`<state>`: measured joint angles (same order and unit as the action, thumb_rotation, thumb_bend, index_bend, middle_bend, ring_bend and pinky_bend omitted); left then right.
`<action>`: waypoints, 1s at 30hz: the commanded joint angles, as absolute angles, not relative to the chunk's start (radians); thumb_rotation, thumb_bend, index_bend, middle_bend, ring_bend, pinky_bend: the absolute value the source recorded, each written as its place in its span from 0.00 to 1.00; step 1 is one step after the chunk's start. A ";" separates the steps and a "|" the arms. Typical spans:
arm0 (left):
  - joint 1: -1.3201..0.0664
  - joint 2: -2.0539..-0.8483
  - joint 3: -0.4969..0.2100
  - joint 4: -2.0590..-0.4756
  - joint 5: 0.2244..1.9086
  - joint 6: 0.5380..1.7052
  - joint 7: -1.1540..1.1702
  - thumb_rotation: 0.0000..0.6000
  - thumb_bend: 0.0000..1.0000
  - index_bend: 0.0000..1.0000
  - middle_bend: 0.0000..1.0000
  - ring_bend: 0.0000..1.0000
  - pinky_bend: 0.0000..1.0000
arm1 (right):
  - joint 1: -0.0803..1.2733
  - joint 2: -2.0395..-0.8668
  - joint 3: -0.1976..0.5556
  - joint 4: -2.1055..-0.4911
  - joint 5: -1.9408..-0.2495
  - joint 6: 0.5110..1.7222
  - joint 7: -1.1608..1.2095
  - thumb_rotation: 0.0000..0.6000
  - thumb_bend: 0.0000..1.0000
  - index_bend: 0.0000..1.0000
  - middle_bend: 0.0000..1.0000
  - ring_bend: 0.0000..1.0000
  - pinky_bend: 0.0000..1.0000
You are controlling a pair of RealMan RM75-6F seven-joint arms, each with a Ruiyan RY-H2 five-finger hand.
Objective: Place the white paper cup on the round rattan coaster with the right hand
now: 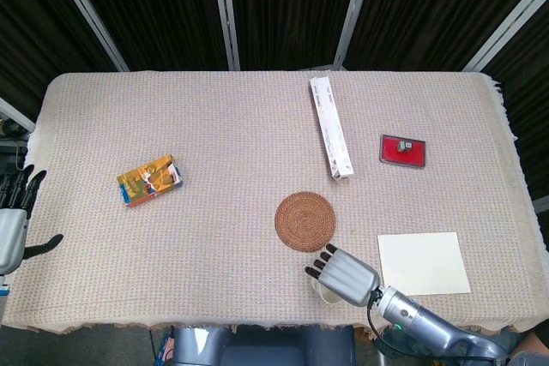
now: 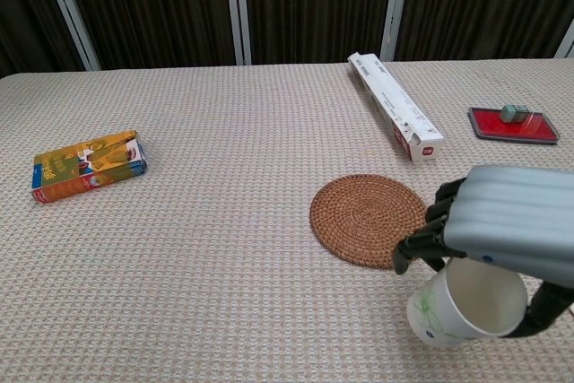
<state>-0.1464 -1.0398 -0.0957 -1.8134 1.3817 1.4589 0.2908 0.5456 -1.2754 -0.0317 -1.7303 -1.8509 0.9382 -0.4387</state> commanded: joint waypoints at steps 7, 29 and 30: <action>-0.149 -1.038 -0.095 -1.820 1.373 1.451 0.299 1.00 0.00 0.00 0.00 0.00 0.00 | 0.574 -1.275 0.098 -1.752 -1.652 0.936 -0.405 1.00 0.05 0.29 0.46 0.43 0.39; -0.165 -1.035 -0.101 -1.818 1.325 1.418 0.311 1.00 0.00 0.00 0.00 0.00 0.00 | 0.706 -1.450 0.210 -1.624 -1.087 0.850 -0.624 1.00 0.05 0.29 0.46 0.43 0.39; -0.166 -1.036 -0.101 -1.818 1.325 1.418 0.312 1.00 0.00 0.00 0.00 0.00 0.00 | 0.708 -1.453 0.209 -1.623 -1.081 0.850 -0.624 1.00 0.05 0.29 0.46 0.42 0.39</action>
<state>-0.1653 -1.0358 -0.1015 -1.8184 1.3251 1.4183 0.3121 0.7035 -1.4483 0.2117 -1.6262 -1.0869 0.8498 -0.6214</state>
